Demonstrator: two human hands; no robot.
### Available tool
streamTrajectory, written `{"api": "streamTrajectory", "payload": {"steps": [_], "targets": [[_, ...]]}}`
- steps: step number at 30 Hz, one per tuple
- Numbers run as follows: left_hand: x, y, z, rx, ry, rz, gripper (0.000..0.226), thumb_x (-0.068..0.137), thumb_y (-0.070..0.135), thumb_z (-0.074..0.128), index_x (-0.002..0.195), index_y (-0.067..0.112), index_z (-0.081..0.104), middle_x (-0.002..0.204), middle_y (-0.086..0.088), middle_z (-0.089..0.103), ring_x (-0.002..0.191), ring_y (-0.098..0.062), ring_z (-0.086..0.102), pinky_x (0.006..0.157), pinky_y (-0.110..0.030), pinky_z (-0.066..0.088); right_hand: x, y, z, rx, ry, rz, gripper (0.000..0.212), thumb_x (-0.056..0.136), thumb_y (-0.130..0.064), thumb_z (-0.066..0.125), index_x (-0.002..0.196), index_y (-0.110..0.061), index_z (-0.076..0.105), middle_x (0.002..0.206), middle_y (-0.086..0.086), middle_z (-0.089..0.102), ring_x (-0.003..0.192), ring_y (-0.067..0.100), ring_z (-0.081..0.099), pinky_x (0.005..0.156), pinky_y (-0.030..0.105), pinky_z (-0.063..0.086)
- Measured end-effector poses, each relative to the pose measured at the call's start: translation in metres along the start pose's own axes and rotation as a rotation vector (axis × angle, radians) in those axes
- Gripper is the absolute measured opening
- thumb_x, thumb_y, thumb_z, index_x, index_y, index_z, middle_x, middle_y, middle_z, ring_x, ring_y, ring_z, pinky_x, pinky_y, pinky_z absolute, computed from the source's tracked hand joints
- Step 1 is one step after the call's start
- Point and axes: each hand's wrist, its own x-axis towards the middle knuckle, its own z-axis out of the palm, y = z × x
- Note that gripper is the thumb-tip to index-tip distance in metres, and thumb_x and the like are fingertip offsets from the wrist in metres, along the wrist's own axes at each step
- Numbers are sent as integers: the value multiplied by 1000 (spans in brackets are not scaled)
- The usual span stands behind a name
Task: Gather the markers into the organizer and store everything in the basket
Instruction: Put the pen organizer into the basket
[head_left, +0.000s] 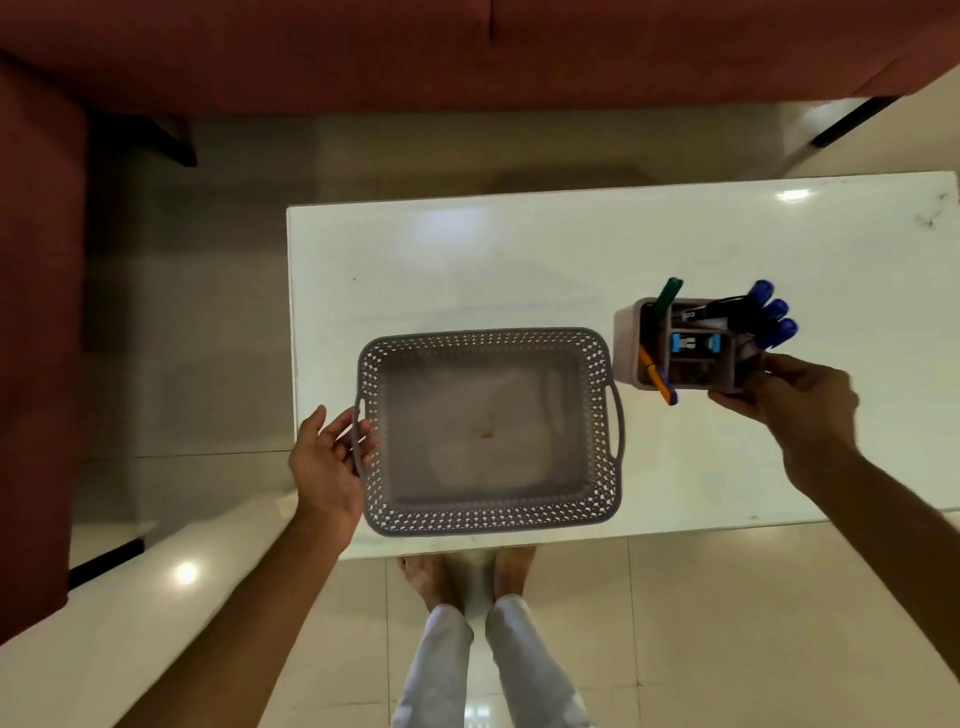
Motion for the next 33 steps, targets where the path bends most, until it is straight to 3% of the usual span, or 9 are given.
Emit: {"api": "streamTrajectory", "payload": {"steps": [4,7,10,13,16,21,26,28,33], "targets": [[-2,-9,17,-45,-35,-43,46,94,44,61,116,5,69,82,-10,71,74,-23,65,85,-34,49,-22,-29,-9,-27,-74,-64,32,88,6,63,110,-9,80,98,13,80,82,26,81,81,26,64],[0,-15,27,58,-37,-27,37,98,41,59,112,8,70,79,-7,71,70,-21,65,74,-31,50,-38,-34,7,9,-152,-75,25,91,5,65,108,-4,79,97,17,80,86,29,81,80,27,65],[4,-19,26,399,-31,133,21,99,31,66,107,13,73,82,0,76,77,-20,66,77,-31,56,-47,-22,36,46,-223,-70,17,90,2,70,101,-5,81,94,24,79,89,34,80,89,44,64],[5,-18,16,800,-21,346,19,96,36,71,112,26,75,98,8,79,94,-16,74,95,-40,59,-52,-1,73,-33,-237,-37,15,86,-7,77,95,-17,85,85,14,81,84,29,81,89,45,63],[3,-8,8,937,20,417,19,91,34,77,110,31,76,102,11,78,98,-13,74,98,-46,59,-58,19,113,-123,-230,-22,17,87,-8,78,96,-20,86,82,7,82,82,25,80,85,46,66],[2,0,6,1157,-89,489,36,97,25,72,133,22,72,127,-2,76,113,-25,73,107,-44,54,-65,33,165,-94,-287,33,27,90,3,72,89,-21,84,84,4,82,80,22,81,81,47,66],[4,-6,4,1435,-142,686,40,103,20,63,142,10,63,112,-18,78,74,-30,77,81,-39,61,-69,26,198,-88,-253,59,23,93,4,67,101,-12,81,92,7,80,80,23,81,79,45,67],[3,-6,3,1469,-146,703,41,104,18,61,143,8,61,109,-18,79,77,-30,76,77,-31,57,-70,19,207,-65,-269,105,27,94,6,63,95,-17,77,95,9,79,82,25,80,79,45,67],[0,-1,2,1470,-192,688,41,104,19,60,144,11,60,111,-17,79,95,-33,75,82,-25,47,-69,18,214,-72,-316,188,32,94,9,58,113,-10,76,104,12,79,88,26,80,84,42,66]]}}
